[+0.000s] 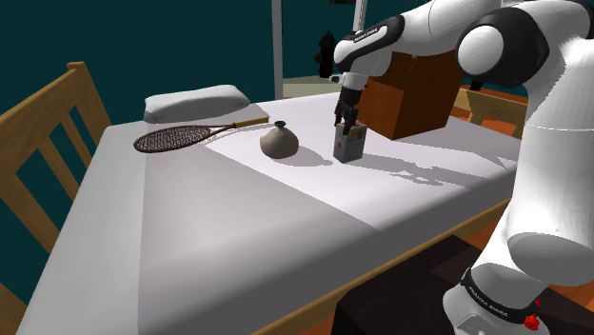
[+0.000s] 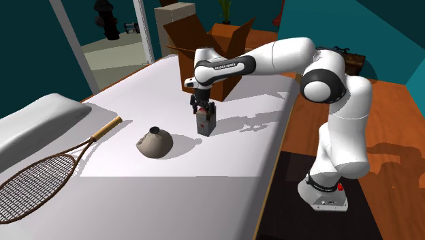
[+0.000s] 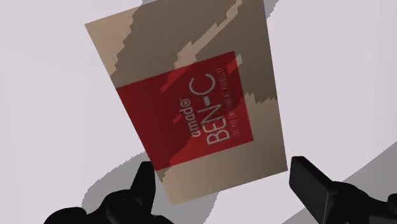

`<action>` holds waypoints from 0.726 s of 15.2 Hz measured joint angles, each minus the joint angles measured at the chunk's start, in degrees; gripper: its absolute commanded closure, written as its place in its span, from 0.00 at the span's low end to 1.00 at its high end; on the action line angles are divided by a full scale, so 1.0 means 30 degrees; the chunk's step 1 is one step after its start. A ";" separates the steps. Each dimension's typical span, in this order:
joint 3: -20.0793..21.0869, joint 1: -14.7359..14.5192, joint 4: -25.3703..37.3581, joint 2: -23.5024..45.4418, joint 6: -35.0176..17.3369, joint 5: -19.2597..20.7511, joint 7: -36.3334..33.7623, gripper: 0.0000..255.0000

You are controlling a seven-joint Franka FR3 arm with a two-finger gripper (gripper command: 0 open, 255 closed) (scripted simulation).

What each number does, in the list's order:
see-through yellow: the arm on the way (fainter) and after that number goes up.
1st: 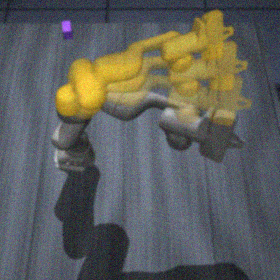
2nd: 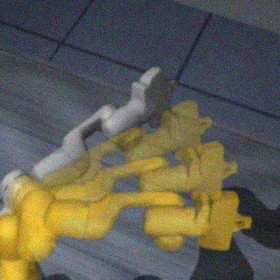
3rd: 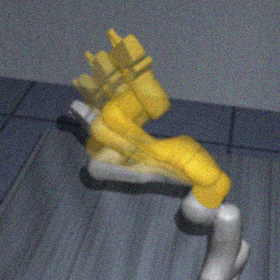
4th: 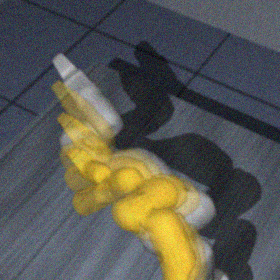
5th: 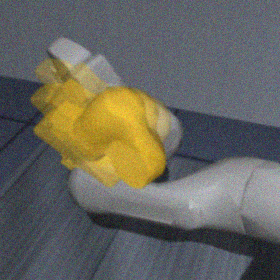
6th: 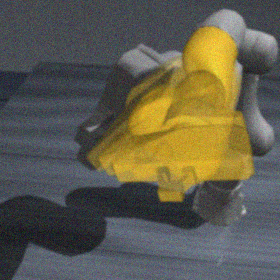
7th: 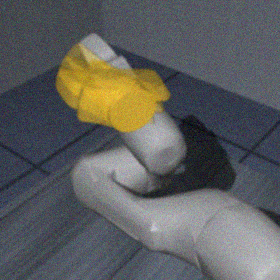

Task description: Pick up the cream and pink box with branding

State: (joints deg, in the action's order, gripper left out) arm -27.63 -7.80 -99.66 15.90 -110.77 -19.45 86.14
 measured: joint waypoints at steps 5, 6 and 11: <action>0.0073 0.0021 -0.0289 0.0292 -0.0538 -0.0204 0.0187 1.00; 0.0077 0.0021 -0.0291 0.0300 -0.0543 -0.0211 0.0192 1.00; 0.0079 0.0018 -0.0299 0.0291 -0.0554 -0.0212 0.0197 1.00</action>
State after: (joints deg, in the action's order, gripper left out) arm -27.39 -7.74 -100.56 16.78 -112.43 -20.08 86.74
